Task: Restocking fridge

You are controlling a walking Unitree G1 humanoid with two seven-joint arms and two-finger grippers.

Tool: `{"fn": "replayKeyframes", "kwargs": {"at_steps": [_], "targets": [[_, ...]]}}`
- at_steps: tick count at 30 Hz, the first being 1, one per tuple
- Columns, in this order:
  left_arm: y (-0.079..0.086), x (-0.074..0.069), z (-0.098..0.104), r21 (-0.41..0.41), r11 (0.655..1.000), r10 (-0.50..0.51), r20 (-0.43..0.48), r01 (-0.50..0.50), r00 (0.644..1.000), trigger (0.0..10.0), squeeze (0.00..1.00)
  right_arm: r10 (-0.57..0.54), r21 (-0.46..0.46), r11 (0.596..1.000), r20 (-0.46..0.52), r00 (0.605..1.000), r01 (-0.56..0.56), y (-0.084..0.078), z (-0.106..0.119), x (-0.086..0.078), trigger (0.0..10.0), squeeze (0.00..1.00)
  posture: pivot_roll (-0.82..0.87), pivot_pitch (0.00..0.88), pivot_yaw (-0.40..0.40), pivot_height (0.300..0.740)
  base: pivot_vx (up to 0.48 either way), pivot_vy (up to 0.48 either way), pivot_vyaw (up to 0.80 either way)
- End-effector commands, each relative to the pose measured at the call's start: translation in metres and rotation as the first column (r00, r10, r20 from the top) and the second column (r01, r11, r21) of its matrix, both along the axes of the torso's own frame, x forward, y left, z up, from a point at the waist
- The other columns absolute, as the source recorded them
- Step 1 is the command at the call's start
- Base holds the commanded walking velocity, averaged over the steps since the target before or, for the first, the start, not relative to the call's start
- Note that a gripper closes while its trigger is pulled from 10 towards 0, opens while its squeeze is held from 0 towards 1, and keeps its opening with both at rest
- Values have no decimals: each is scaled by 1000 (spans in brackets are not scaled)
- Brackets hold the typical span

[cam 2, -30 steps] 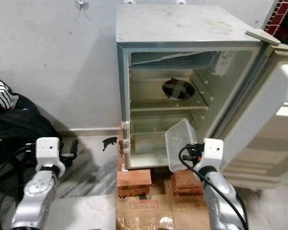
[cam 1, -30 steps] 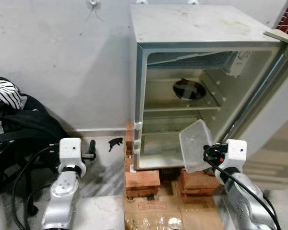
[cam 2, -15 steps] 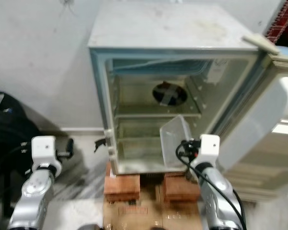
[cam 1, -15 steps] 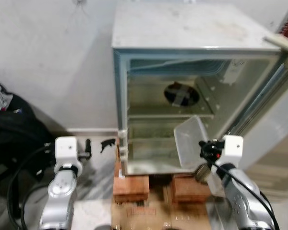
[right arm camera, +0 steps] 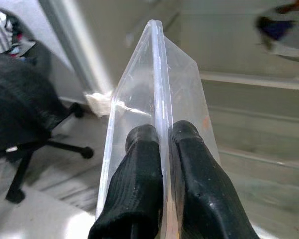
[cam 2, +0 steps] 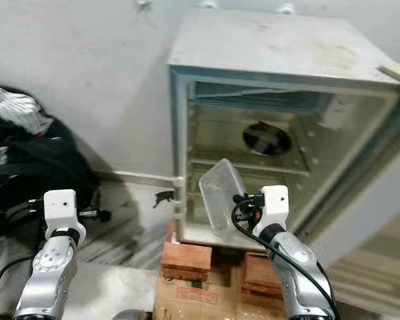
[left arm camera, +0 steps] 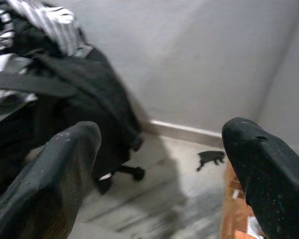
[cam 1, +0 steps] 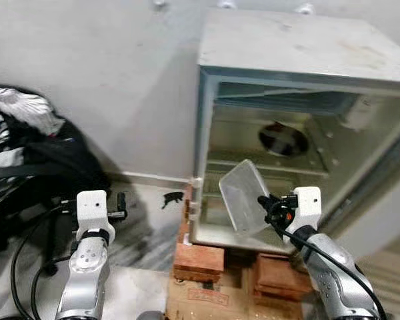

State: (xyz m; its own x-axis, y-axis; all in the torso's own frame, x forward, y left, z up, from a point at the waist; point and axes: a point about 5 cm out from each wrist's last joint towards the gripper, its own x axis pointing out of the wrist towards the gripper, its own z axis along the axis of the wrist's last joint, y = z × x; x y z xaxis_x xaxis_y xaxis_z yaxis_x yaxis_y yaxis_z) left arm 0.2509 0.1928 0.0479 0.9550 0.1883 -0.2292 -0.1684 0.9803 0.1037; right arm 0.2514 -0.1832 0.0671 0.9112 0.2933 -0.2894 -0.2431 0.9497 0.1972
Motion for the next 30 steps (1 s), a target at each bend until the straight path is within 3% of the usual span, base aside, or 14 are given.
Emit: {"fn": "replayKeyframes", "kwargs": {"at_steps": [1, 11, 23, 30], "targets": [[0, 0, 1, 3, 1000, -1, -2, 1, 1000, 10000, 0, -5, -4, 1000, 17, 1000, 5, 0, 3, 2, 10000, 0, -45, 0, -18, 740, 0, 0, 781], [-1, 0, 1, -12, 999, -31, -4, 31, 1000, 10000, 0, -103, 18, 995, 62, 993, 102, -3, 10, 13, 10000, 0, -40, 0, -12, 740, 0, 0, 223], [0, -2, 0, -28, 999, -33, -8, 33, 999, 10000, 0, -143, 16, 990, 41, 989, 142, -16, 6, 4, 10000, 0, -46, 0, -9, 740, 0, 0, 0], [1, -1, 3, -34, 999, -40, 8, 40, 999, 10000, 0, -265, 73, 963, 82, 961, 259, -16, 16, 19, 10000, 0, -27, 0, -7, 740, 0, 0, 0]]}}
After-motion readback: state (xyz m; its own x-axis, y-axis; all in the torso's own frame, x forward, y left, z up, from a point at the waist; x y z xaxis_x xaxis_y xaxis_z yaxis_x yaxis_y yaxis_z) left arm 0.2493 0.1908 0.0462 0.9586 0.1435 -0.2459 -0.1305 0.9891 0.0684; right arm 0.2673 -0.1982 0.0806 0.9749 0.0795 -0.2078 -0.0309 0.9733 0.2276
